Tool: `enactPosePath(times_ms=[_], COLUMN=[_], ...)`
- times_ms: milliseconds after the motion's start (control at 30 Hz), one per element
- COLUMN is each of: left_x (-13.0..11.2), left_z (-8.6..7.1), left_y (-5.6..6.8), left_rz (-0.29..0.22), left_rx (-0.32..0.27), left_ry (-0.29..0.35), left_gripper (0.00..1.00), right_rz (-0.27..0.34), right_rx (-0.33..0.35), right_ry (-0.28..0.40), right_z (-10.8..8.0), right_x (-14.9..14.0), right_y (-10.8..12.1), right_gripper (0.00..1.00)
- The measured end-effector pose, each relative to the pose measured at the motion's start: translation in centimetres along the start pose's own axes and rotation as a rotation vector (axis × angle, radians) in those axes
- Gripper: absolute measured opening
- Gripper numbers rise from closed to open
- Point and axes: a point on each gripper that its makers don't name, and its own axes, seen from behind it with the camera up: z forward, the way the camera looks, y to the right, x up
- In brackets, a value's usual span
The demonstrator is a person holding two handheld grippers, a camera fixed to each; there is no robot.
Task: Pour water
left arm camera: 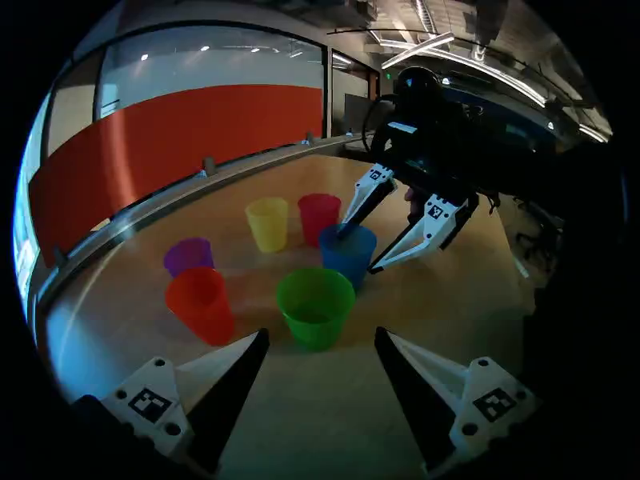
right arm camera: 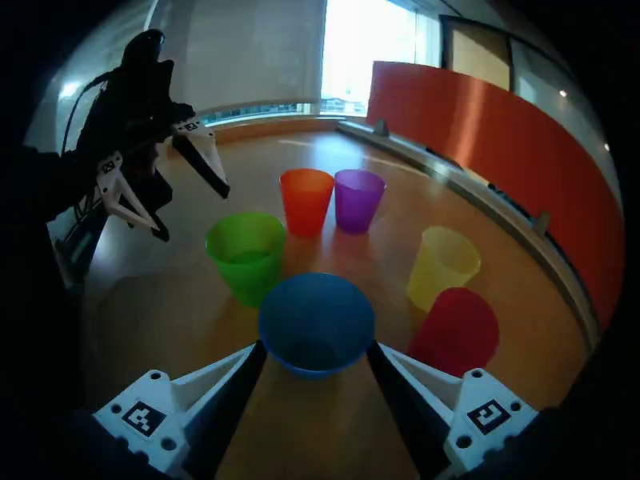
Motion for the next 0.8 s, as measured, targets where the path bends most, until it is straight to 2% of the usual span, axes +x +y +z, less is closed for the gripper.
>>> enactPosePath(times_ms=[267,500,800], left_x=[-0.2,0.2,0.3], left_z=[-0.7,-1.5,-2.6], left_y=[-0.7,-1.8,-3.1], left_rz=[-0.016,-0.057,-0.055], left_rx=[0.039,0.103,0.194], left_ry=[0.011,0.056,0.094], left_gripper=[0.98,0.98,0.98], right_rz=[0.025,0.066,0.115], right_rx=[-0.037,-0.087,-0.126], right_ry=[0.016,0.066,0.12], right_z=[-1.9,-4.1,-6.6], right_x=[-0.8,-0.9,-0.5], right_y=[0.6,1.4,1.8], right_gripper=[0.97,0.97,0.97])
